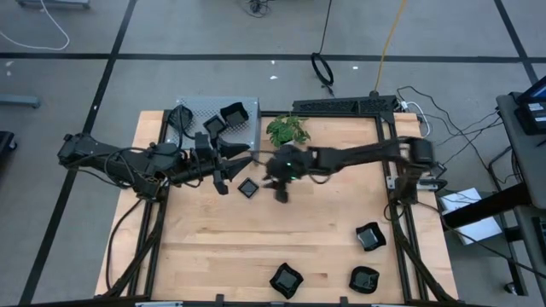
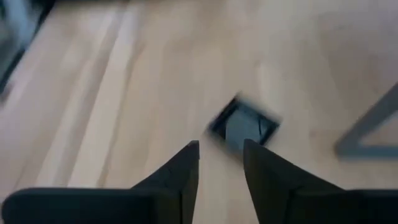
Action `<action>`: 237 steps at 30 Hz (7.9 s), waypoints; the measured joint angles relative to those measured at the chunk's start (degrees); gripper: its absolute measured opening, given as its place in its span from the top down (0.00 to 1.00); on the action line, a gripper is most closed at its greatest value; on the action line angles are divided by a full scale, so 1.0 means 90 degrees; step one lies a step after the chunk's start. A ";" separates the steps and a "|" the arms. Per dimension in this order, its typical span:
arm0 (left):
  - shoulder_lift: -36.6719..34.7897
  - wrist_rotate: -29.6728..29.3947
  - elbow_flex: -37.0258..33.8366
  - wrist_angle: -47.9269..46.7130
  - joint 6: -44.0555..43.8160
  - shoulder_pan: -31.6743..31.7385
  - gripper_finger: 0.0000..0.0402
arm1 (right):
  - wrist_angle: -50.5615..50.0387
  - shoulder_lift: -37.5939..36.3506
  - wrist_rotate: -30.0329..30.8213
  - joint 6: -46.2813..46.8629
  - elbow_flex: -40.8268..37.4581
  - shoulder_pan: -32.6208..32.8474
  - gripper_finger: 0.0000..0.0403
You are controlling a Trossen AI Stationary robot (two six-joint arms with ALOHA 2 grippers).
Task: Pick & Place Mini shaped plates
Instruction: Move the black distorted square plate to the center of the table, then stack the black square plate on top of the other black square plates on the shelf
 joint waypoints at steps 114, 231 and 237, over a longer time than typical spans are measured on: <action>-0.0002 0.0005 -0.0002 -0.0730 -0.0542 0.0085 0.47 | 0.1269 0.0490 -0.0148 0.2251 -0.1187 -0.0172 1.00; 0.0431 -0.1762 -0.0005 -0.4486 0.2587 0.0798 0.98 | 0.3645 -0.8716 0.3155 0.2722 -0.7837 0.0717 0.68; 0.0128 -0.2237 0.0002 -0.5032 0.2392 0.1792 0.97 | 0.3644 -0.8716 0.3155 0.2722 -0.7837 0.0717 0.68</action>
